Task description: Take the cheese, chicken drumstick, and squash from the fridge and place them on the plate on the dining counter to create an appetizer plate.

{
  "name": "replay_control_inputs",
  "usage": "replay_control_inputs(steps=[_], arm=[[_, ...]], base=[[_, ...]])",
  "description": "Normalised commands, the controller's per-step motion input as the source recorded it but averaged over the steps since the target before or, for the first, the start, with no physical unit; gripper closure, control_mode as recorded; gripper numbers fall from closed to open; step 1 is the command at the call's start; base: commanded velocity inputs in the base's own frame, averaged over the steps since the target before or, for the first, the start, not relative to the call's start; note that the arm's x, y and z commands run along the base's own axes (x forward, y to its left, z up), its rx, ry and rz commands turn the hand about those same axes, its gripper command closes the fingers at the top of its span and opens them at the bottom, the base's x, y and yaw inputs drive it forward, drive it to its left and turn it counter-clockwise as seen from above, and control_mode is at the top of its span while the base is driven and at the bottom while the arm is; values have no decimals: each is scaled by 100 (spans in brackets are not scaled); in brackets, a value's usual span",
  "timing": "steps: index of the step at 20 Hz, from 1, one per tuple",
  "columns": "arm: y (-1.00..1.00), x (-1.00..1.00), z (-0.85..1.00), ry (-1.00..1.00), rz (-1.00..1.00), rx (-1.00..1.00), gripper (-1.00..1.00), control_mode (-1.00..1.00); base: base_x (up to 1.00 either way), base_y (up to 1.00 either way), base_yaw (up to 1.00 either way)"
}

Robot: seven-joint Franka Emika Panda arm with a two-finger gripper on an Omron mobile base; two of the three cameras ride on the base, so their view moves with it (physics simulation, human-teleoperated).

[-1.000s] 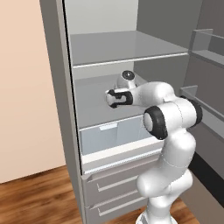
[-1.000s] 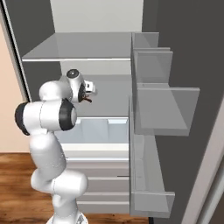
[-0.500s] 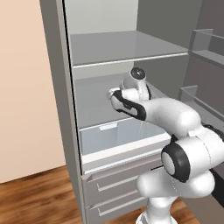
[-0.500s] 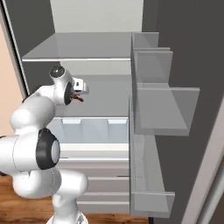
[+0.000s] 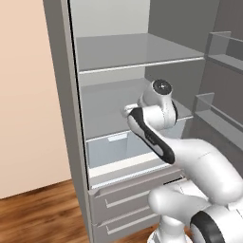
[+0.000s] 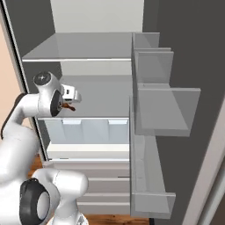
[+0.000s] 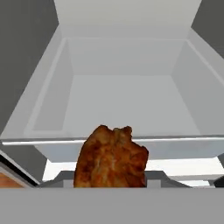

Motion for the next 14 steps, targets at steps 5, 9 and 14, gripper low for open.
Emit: replay_control_inputs(steps=[5,9,14], arm=[[-2,-34,0,3,0,0,100,100],[0,0,0,0,0,0,100,100],[0,0,0,0,0,0,100,100]], base=[[-35,0,0],[-100,10,37],[-100,6,73]])
